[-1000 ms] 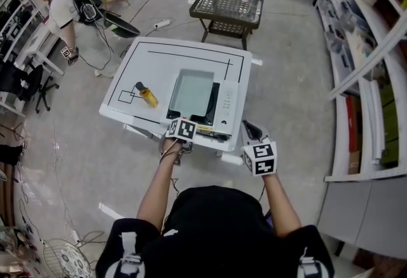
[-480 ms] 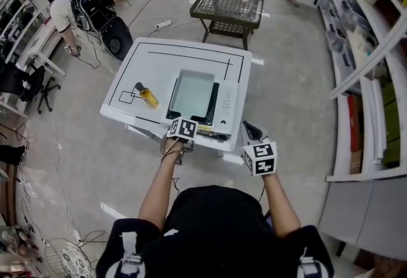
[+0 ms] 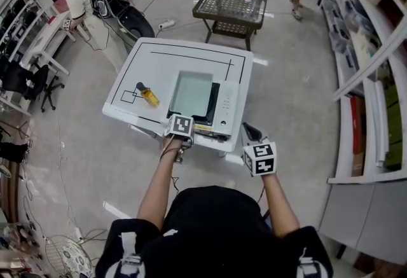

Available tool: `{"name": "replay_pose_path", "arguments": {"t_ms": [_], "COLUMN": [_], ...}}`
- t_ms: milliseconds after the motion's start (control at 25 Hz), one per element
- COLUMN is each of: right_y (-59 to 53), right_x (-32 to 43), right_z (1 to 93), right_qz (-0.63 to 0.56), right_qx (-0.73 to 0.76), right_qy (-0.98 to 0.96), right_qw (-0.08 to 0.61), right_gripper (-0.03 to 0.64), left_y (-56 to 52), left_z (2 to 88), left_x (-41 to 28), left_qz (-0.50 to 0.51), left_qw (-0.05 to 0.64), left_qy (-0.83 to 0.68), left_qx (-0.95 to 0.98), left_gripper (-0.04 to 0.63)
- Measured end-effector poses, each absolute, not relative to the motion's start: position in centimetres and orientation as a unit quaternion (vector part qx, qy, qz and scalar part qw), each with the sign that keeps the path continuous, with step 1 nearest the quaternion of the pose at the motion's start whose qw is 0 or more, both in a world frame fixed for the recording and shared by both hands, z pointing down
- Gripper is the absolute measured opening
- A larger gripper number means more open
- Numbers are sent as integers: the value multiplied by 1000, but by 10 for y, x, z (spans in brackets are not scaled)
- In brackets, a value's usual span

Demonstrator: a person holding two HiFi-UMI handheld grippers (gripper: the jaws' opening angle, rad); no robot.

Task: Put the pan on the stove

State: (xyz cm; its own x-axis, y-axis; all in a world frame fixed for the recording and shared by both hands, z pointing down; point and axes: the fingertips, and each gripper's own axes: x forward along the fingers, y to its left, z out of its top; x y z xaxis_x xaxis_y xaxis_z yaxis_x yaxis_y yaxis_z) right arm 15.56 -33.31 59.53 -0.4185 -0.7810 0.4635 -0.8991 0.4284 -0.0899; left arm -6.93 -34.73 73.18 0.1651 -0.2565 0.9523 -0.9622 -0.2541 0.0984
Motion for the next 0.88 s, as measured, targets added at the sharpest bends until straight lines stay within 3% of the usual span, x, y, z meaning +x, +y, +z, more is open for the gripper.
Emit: {"name": "replay_pose_path", "arguments": {"t_ms": [240,880], "right_y": [-333,-329], "right_x": [151,132], "right_z": [599,584], "right_qz": [165,153], "right_qx": [502,508], "right_qy": [-828,-828], "right_qw": [185,182], "right_gripper": [35,35], "left_y": [-347,-355], "left_z": [720,677], "left_x": [-68,-77], "left_qz": [432,370], "left_qw": [408,360], "left_qy": [-464,-473], "left_qx": [657,714], "left_gripper": [153,189]}}
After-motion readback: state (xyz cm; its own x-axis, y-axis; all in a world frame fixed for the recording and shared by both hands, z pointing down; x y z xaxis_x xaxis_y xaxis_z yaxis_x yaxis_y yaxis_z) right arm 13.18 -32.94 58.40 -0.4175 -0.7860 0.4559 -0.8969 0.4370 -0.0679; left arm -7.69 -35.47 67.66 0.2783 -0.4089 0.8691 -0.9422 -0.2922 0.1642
